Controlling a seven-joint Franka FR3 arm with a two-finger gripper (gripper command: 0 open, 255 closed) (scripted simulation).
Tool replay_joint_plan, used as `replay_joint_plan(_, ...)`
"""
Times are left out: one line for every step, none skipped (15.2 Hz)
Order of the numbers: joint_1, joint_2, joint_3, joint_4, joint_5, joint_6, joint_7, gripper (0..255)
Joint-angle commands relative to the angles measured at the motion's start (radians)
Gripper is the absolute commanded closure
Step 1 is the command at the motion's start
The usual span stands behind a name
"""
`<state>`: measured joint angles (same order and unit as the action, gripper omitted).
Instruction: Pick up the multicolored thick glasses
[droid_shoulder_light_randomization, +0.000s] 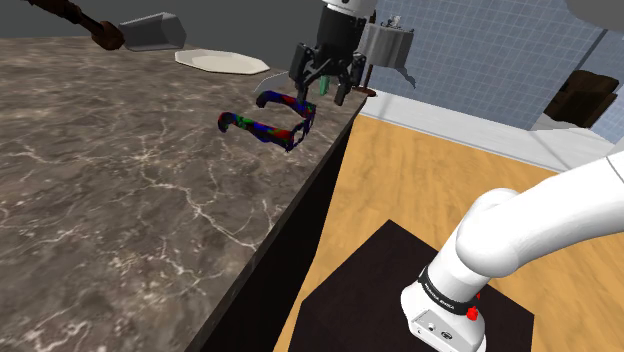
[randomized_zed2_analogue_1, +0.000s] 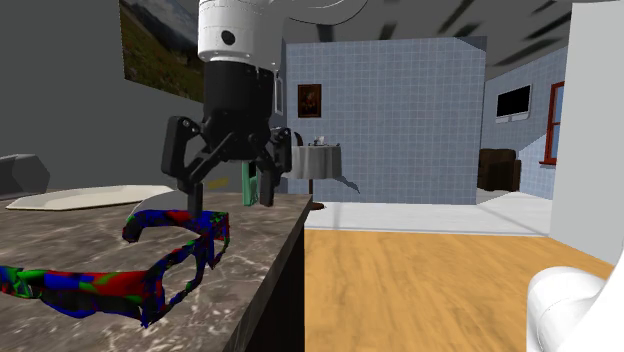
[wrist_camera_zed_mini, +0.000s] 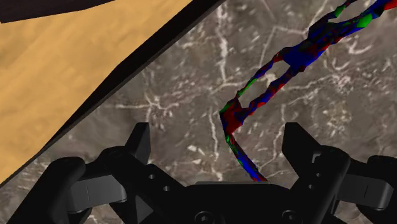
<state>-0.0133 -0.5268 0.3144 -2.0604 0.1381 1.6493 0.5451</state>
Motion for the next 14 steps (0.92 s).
replay_joint_plan(0.002, -0.005, 0.005, -0.030, 0.003, 0.026, 0.003, 0)
replay_joint_plan(0.004, -0.009, 0.007, -0.055, 0.006, 0.047, 0.002, 0)
replay_joint_plan(0.004, -0.010, 0.007, -0.055, 0.006, 0.047, 0.002, 0)
replay_joint_plan(0.004, -0.010, 0.007, -0.055, 0.006, 0.047, 0.002, 0)
replay_joint_plan(0.004, -0.010, 0.006, -0.056, 0.006, 0.047, 0.002, 255)
replay_joint_plan(0.004, -0.010, 0.007, -0.056, 0.006, 0.047, 0.002, 255)
replay_joint_plan(0.004, -0.009, 0.007, -0.056, 0.006, 0.048, 0.002, 255)
replay_joint_plan(0.004, -0.010, 0.007, -0.056, 0.006, 0.048, 0.002, 255)
replay_joint_plan(0.004, -0.010, 0.007, -0.056, 0.006, 0.047, 0.002, 255)
replay_joint_plan(0.004, -0.010, 0.007, -0.056, 0.006, 0.047, 0.002, 255)
replay_joint_plan(0.004, -0.010, 0.007, -0.056, 0.006, 0.048, 0.002, 255)
replay_joint_plan(0.004, -0.010, 0.007, -0.056, 0.006, 0.048, 0.002, 255)
replay_joint_plan(0.004, -0.010, 0.007, -0.056, 0.006, 0.048, 0.002, 255)
replay_joint_plan(0.004, -0.009, 0.007, -0.055, 0.006, 0.047, 0.002, 255)
